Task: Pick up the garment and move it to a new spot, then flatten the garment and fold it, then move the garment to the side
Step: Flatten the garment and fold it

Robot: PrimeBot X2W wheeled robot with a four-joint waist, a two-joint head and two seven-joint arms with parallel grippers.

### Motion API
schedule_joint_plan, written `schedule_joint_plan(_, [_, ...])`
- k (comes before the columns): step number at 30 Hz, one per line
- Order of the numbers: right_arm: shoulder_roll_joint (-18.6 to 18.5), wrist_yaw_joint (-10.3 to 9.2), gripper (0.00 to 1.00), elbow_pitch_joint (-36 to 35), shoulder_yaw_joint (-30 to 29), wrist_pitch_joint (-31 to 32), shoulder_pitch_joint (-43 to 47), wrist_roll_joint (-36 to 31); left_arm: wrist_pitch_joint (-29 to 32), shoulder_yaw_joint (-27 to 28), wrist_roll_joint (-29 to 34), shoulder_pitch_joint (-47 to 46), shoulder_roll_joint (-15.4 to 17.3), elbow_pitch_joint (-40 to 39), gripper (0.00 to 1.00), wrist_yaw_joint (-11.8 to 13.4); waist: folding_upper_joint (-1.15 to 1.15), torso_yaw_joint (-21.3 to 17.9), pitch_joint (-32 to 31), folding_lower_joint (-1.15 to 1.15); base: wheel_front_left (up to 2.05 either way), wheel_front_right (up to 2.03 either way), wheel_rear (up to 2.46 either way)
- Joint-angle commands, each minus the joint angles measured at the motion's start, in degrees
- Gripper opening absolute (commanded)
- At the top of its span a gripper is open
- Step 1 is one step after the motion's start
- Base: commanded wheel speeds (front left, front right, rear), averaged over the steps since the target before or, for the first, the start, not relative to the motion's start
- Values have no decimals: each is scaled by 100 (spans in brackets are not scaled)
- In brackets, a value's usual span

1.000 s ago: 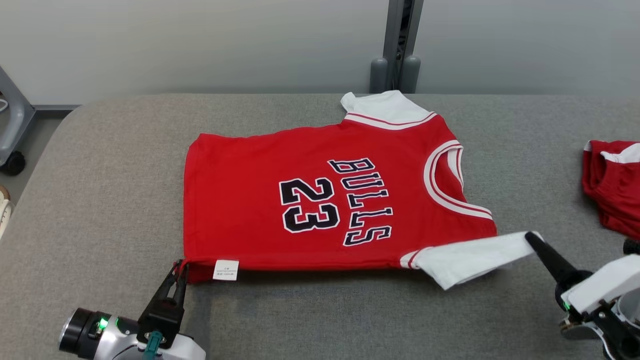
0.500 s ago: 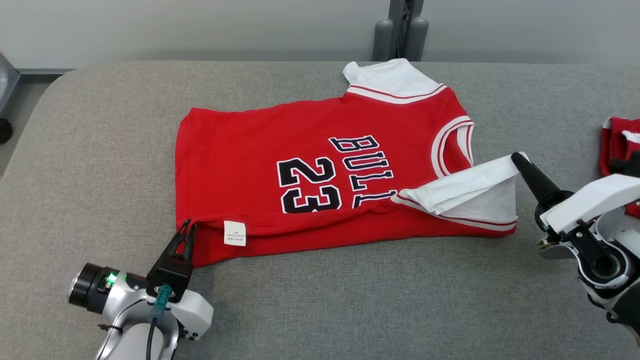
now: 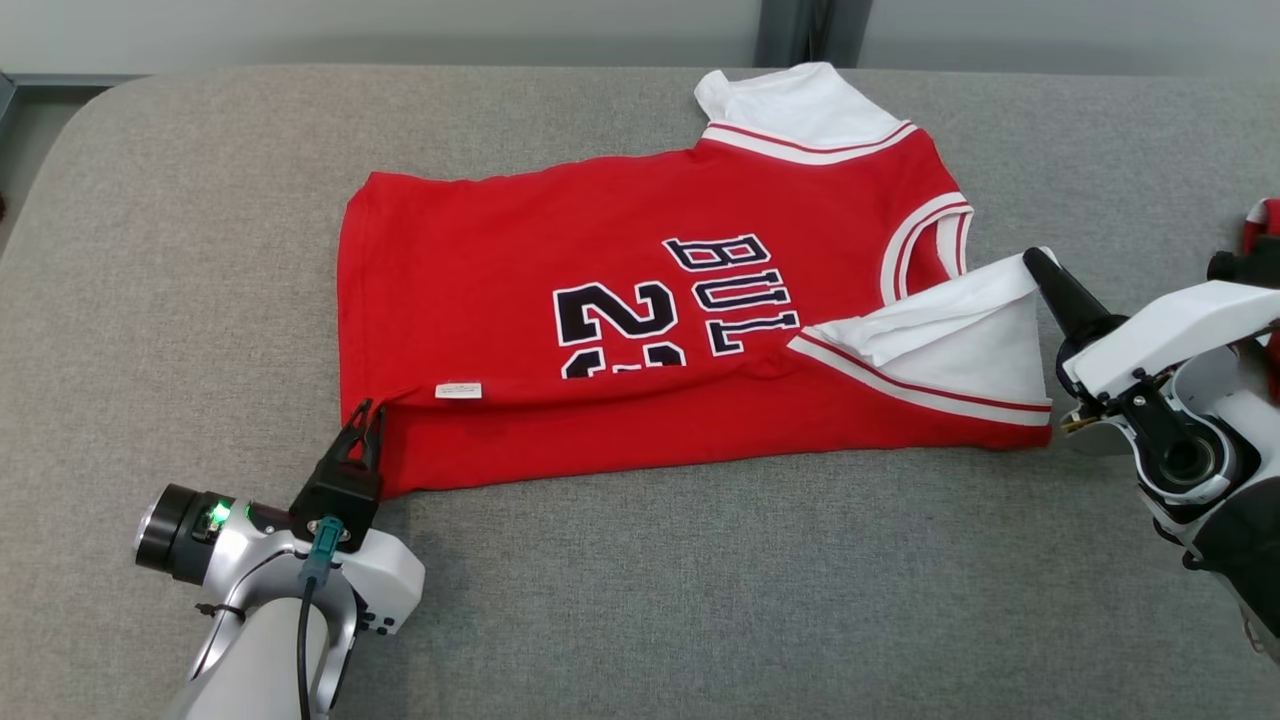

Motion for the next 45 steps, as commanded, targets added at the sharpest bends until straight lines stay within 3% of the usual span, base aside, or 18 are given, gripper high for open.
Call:
schedule_joint_plan(1, [20, 14, 0, 63, 9, 38, -72, -36, -9, 7, -20, -102, 0, 41, 0, -25, 0, 0, 32, 0, 0, 0, 0])
schedule_joint_plan(6, [155, 14, 0, 307, 68, 20, -220, -106, -9, -26, -30, -204, -47, 198, 0, -32, 0, 18, 124, 0, 0, 0, 0])
schedule_joint_plan(7, [185, 14, 7, 365, 64, 16, -240, -92, -9, -17, -67, -218, -74, 237, 0, -54, 0, 25, 135, 0, 0, 0, 0])
schedule_joint_plan(8, [212, 14, 49, 412, 61, 3, -266, -89, -10, -3, -109, -215, -115, 293, 46, -77, 0, 32, 143, 0, 0, 0, 0])
schedule_joint_plan(9, [231, 14, 100, 452, 61, -6, -285, -92, -10, -5, -112, -239, -128, 334, 100, -100, 0, 39, 149, 0, 0, 0, 0])
schedule_joint_plan(17, [283, 14, 100, 567, 90, -86, -314, -180, -10, 11, -135, -218, -221, 467, 100, -2, 0, 73, 44, 0, 0, 0, 0])
schedule_joint_plan(28, [131, 14, 100, 270, -121, -582, -271, -352, -9, 118, -145, 27, -168, 84, 100, 150, 0, 66, -384, 0, 0, 0, 0])
schedule_joint_plan(34, [-88, 13, 100, -260, -324, -810, -56, -1000, -10, 243, -178, 278, -157, -490, 100, 288, 0, 70, -686, 0, 0, 0, 0])
schedule_joint_plan(40, [10, 13, 100, -875, -1598, -819, 692, -2362, -10, 456, -216, 734, -178, -1519, 100, 465, 0, 77, -939, 0, 0, 0, 0])
schedule_joint_plan(41, [10, 13, 100, -875, -1598, -819, 692, -2362, -10, 456, -216, 734, -178, -1519, 100, 465, 0, 77, -939, 0, 0, 0, 0])
schedule_joint_plan(45, [369, 13, 100, -1462, -2534, -820, 1708, -3495, -9, 625, -240, 1226, -235, -2226, 100, 513, 0, 85, -1102, 0, 0, 0, 0])
